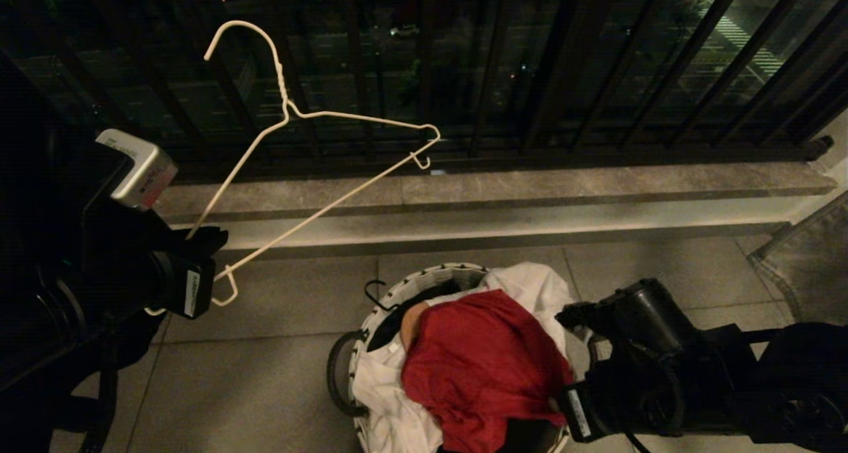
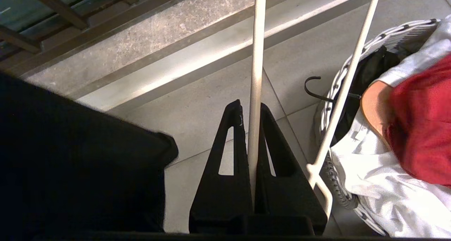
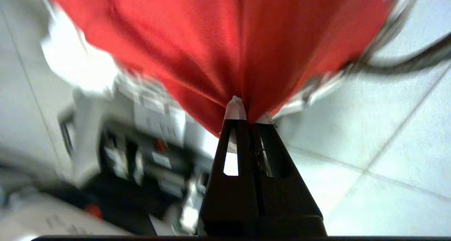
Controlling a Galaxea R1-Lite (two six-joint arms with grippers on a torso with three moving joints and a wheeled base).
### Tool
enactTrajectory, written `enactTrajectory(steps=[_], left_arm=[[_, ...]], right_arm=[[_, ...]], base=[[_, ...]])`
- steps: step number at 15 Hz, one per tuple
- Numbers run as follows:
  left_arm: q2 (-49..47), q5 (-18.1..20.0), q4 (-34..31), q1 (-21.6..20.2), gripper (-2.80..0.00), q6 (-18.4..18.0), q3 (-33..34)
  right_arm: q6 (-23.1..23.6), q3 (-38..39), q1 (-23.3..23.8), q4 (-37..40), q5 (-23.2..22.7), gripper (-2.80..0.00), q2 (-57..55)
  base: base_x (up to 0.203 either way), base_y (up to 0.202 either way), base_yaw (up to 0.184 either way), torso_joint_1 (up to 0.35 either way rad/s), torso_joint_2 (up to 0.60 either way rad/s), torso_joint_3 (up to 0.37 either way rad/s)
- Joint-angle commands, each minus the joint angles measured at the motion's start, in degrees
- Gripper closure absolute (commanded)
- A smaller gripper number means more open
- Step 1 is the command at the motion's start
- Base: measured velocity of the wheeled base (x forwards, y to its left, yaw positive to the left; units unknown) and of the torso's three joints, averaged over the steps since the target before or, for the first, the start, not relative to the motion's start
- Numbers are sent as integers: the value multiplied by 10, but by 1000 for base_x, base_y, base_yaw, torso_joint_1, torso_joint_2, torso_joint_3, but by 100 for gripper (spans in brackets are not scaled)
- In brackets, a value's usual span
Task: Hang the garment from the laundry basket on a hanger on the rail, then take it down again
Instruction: Pick up clothes from the basket
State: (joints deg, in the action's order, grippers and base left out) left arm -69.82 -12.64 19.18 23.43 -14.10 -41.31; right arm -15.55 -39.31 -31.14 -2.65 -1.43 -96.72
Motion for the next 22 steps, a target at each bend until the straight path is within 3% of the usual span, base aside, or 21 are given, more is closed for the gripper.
enactTrajectory(steps=[1, 3, 10, 13, 16, 22], left_arm=[[-2, -1, 1, 0, 0, 0, 0], [-3, -4, 1, 0, 0, 0, -1], [-1, -5, 2, 0, 0, -8, -4], [0, -25, 2, 0, 0, -8, -10], [12, -48, 2, 0, 0, -8, -6], [27, -53, 1, 0, 0, -9, 7]], right_arm=[[11, 13, -15, 17, 2, 0, 0], [51, 22, -18, 33, 4, 0, -17], [92, 38, -14, 31, 50, 0, -28], [65, 39, -15, -24, 21, 0, 47], [6, 23, -17, -69, -60, 0, 107], [-11, -55, -18, -57, -67, 0, 179]], base=[[0, 0, 0, 0, 0, 0], [0, 0, 0, 0, 0, 0], [0, 0, 0, 0, 0, 0], [0, 0, 0, 0, 0, 0], [0, 0, 0, 0, 0, 0], [0, 0, 0, 0, 0, 0]])
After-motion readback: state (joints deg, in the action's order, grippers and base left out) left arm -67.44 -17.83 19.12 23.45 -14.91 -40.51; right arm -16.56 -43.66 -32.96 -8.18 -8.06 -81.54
